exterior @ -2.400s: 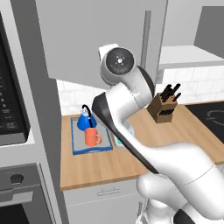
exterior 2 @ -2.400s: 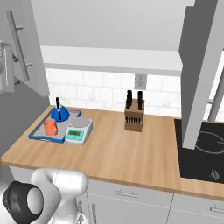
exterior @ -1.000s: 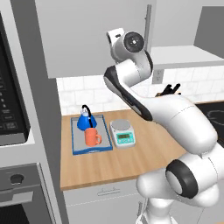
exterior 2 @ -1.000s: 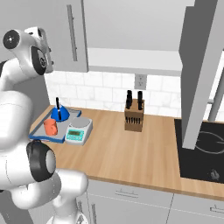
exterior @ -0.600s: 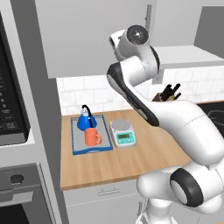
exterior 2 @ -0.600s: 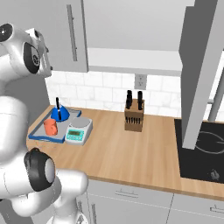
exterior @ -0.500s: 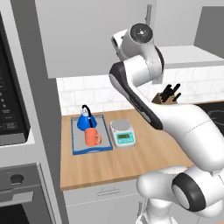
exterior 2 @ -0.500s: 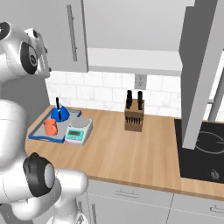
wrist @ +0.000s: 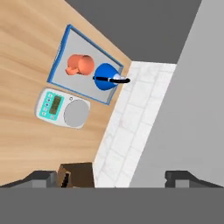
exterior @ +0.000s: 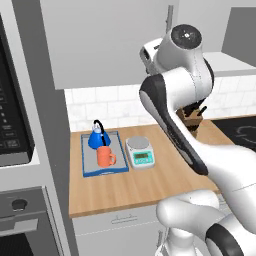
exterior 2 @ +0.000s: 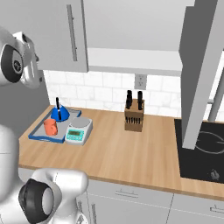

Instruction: Pick the kettle from the counter and place it on the tray. Then pick the mug from the cabinet and place it on the tray. Then close the cabinet doors.

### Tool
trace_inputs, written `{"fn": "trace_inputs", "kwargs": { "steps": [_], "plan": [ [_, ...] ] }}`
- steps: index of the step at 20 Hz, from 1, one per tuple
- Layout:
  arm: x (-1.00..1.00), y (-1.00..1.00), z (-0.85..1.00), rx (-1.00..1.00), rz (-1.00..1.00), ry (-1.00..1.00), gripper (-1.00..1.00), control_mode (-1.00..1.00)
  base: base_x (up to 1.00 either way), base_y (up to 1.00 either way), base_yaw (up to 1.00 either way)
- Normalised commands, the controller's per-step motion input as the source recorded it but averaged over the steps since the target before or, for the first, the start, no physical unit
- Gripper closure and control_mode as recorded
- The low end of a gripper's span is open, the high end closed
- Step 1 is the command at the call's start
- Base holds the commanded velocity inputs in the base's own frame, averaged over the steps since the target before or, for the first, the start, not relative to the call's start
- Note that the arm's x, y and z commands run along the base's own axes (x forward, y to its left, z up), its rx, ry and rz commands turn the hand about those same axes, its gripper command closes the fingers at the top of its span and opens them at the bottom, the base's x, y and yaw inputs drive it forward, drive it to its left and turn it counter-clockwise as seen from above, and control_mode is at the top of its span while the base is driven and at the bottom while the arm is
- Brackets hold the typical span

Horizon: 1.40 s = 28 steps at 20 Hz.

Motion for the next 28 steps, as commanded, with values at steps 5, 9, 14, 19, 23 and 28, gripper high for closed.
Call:
{"fn": "trace_inputs", "kwargs": {
  "steps": [5, 9, 14, 19, 23, 28],
  "plan": [
    [-0.68, -0.03, 0.00, -0.02, 0.00, 0.15, -1.00, -1.00, 0.00, 0.00, 0.00],
    [-0.54, -0.06, 0.00, -0.05, 0.00, 0.22, -1.00, -1.00, 0.00, 0.00, 0.00],
    [-0.56, -0.44, 0.00, 0.00, -0.06, 0.08, -1.00, -1.00, 0.00, 0.00, 0.00],
    [-0.45, -0.53, 0.00, 0.00, -0.21, 0.00, -1.00, -1.00, 0.00, 0.00, 0.00],
    [-0.36, -0.77, 0.00, 0.00, -0.16, -0.03, -1.00, -1.00, 0.00, 0.00, 0.00],
    [-0.02, -0.86, -0.06, 0.00, -0.05, -0.09, -1.00, -1.00, 0.00, 0.00, 0.00]
  ]
}}
